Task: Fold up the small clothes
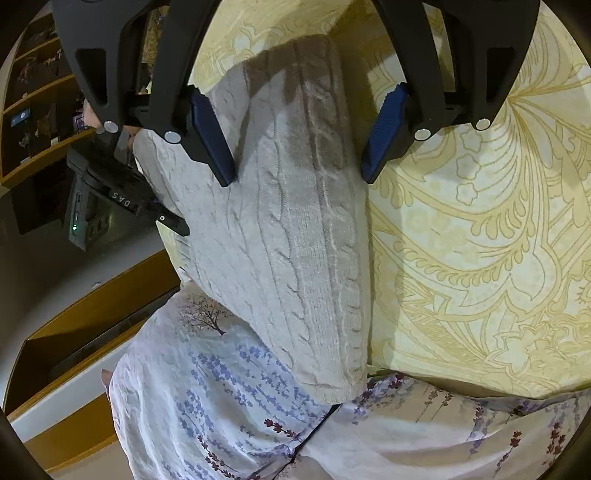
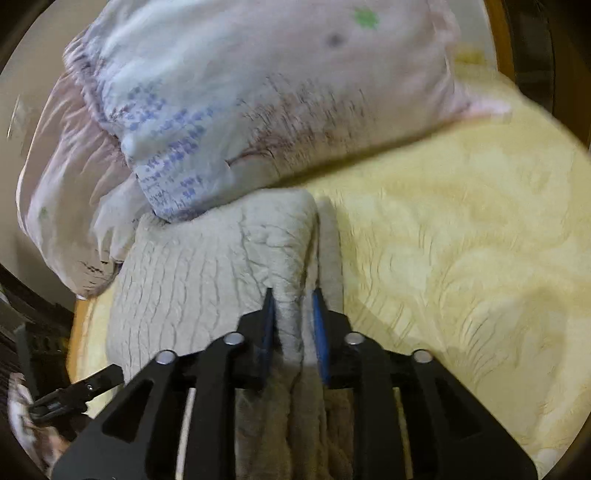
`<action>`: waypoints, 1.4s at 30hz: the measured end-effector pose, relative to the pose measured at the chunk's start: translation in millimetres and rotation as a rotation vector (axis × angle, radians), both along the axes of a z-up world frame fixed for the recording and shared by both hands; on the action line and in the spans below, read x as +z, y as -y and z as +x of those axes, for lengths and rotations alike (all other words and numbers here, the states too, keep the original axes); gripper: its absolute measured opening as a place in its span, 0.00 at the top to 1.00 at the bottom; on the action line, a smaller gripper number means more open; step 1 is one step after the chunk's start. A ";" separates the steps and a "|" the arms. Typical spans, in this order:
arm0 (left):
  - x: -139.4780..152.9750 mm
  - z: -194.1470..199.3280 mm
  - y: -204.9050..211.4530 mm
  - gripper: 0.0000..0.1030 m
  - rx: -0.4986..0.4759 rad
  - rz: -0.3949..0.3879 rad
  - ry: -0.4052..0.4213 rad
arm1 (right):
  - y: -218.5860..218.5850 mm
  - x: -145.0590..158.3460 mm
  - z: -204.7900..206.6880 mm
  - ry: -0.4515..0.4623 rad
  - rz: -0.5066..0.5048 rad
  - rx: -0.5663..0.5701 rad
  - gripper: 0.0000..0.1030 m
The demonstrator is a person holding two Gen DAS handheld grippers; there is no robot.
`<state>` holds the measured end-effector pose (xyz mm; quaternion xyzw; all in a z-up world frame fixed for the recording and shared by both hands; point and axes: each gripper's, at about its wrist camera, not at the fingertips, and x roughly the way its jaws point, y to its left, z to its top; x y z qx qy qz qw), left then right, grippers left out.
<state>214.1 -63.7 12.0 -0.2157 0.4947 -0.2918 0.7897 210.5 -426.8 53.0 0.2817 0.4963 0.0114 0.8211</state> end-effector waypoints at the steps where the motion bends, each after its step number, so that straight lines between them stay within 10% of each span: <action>1: 1.8 2.7 -2.0 0.31 0.007 -0.007 0.001 | 5.6 3.1 -1.3 0.008 0.025 -0.016 0.56; 11: 0.6 76.2 -16.2 0.31 0.122 -0.062 -0.072 | 33.7 -7.3 46.8 -0.043 0.253 -0.035 0.45; 21: -14.9 140.6 -2.3 0.58 0.131 -0.139 -0.138 | 33.4 -25.9 81.5 -0.071 0.290 0.021 0.80; 26: -1.9 145.7 -2.0 0.90 0.112 -0.119 -0.064 | 32.1 14.8 73.3 0.109 0.210 0.093 0.90; 30: 10.3 134.1 -2.6 0.91 0.106 -0.135 0.032 | 23.8 49.1 56.2 0.275 0.082 0.148 0.91; 36: -8.8 141.8 7.7 0.92 0.142 -0.075 -0.006 | 32.0 -6.4 76.8 0.008 0.008 0.076 0.92; 42: -6.7 143.5 12.7 0.91 0.151 -0.040 -0.010 | 36.5 -6.9 78.8 -0.028 0.046 0.049 0.76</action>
